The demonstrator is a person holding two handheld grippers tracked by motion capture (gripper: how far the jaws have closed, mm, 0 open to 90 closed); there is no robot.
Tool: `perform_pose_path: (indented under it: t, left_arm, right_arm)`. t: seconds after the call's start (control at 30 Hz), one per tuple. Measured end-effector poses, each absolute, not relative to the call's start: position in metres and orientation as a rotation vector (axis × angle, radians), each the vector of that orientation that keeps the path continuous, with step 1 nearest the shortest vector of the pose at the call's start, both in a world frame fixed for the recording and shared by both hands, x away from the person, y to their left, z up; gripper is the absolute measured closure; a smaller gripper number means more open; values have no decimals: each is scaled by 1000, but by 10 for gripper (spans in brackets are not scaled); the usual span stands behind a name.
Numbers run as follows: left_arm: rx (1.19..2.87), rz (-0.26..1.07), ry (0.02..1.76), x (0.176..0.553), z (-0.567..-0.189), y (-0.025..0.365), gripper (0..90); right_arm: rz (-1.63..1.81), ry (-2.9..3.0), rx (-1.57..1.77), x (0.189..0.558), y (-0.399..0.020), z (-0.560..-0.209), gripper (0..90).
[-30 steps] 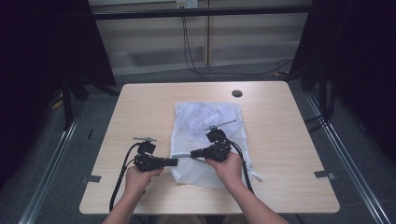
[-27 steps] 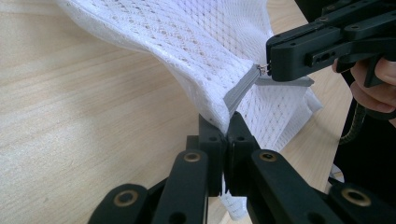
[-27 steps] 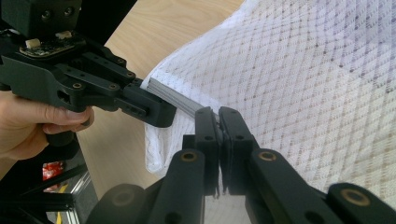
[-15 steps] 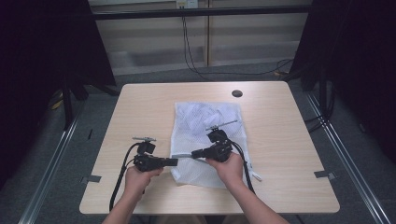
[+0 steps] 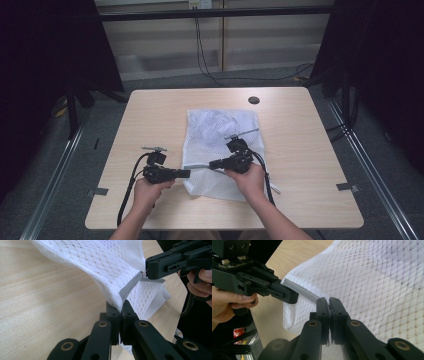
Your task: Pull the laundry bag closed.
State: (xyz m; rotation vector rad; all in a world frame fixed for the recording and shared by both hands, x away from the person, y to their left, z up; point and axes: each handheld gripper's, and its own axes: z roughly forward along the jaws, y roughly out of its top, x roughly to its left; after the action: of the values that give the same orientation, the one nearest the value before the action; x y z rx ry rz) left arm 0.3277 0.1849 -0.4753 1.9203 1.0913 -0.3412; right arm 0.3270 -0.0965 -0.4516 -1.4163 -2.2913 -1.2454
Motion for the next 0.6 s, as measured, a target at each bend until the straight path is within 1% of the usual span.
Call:
perform_pose_path:
  t: [0.6]
  left_arm:
    - [1922, -342, 1091, 328, -475, 185, 880]
  right_arm:
    - [-1240, -2300, -1414, 327, -97, -452, 870]
